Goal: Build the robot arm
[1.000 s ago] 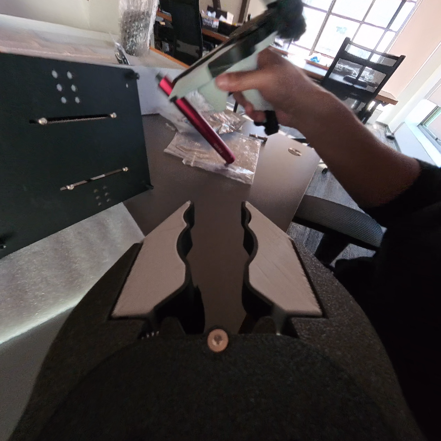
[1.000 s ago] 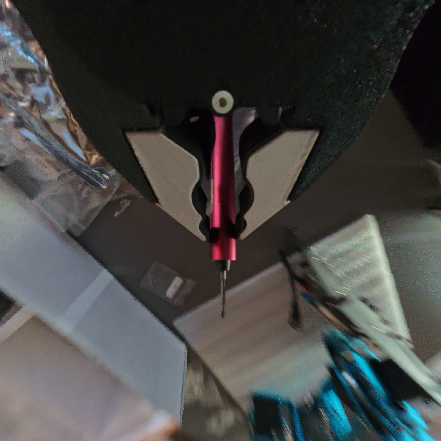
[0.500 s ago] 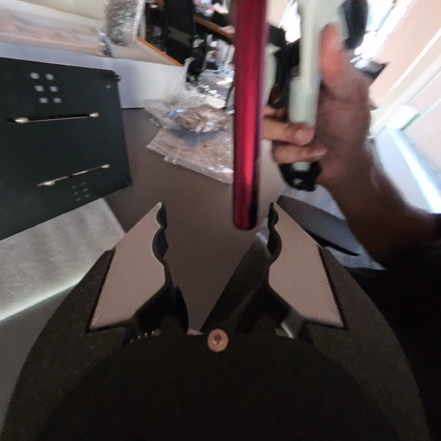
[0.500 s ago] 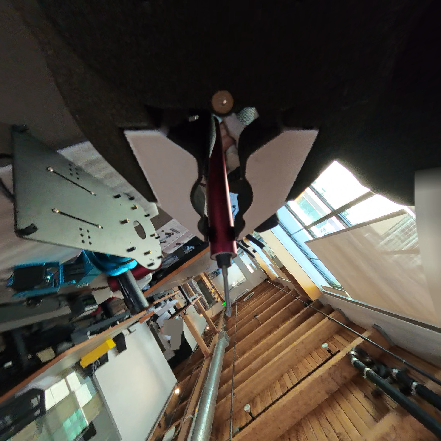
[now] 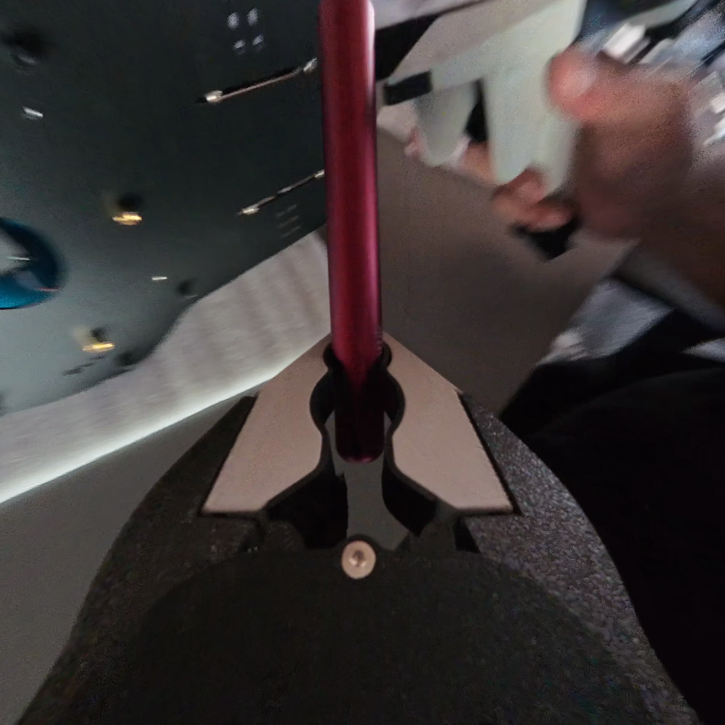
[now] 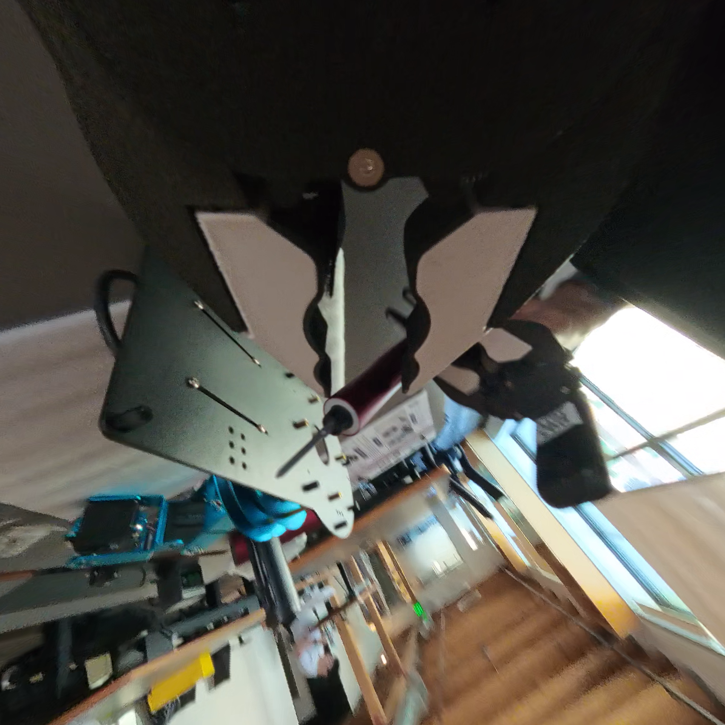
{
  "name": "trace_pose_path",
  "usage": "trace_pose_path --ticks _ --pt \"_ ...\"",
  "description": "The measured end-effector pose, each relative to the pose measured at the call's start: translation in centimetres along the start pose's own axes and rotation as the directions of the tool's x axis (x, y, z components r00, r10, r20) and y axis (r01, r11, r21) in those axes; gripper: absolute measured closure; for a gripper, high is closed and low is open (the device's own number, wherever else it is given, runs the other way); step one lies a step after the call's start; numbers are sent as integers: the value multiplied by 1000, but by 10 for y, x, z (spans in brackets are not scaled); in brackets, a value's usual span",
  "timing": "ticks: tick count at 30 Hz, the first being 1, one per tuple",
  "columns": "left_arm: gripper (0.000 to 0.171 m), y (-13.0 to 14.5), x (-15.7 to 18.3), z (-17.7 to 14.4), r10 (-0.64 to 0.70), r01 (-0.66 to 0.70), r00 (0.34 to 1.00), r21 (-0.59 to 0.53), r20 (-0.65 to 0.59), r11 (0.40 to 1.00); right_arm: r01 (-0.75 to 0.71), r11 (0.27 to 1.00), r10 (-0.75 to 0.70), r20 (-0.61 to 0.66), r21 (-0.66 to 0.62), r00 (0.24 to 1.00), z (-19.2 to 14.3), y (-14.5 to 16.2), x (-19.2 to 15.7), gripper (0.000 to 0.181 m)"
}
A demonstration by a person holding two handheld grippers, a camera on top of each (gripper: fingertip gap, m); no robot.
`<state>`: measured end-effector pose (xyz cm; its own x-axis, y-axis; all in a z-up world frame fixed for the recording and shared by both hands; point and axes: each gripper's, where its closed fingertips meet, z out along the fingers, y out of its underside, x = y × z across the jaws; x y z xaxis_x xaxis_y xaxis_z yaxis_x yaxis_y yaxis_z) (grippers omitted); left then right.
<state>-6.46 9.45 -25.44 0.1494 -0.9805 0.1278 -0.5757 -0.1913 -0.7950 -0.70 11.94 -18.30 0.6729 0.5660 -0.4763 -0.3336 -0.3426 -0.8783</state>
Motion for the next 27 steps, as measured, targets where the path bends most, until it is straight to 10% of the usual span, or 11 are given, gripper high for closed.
trace_pose_path --ticks 6,11,14,16,20,24,27 --pt "157 11 -46 -14 432 -397 848 -174 306 901 -240 969 243 46 -64 969 21 17 3 137" --pt "155 6 -39 -16 483 -456 806 -163 341 875 -409 913 401 187 1 897 30 14 -9 161" --pt "145 5 -3 -25 225 -226 973 9 46 974 -380 924 349 315 37 882 23 6 -27 162" --pt "130 -14 12 -43 -37 74 970 145 -240 987 -379 924 336 375 44 864 19 0 -33 162" --pt "103 -48 24 -64 -326 562 549 51 -770 825 -469 877 320 599 106 734 3 -30 -51 162" --pt "106 -49 60 -40 -287 490 379 -72 -880 869 -406 907 274 577 110 769 14 -35 -53 161" --pt "152 -54 60 -22 -227 412 528 12 -818 911 -395 908 261 547 141 795 10 -43 -47 161"
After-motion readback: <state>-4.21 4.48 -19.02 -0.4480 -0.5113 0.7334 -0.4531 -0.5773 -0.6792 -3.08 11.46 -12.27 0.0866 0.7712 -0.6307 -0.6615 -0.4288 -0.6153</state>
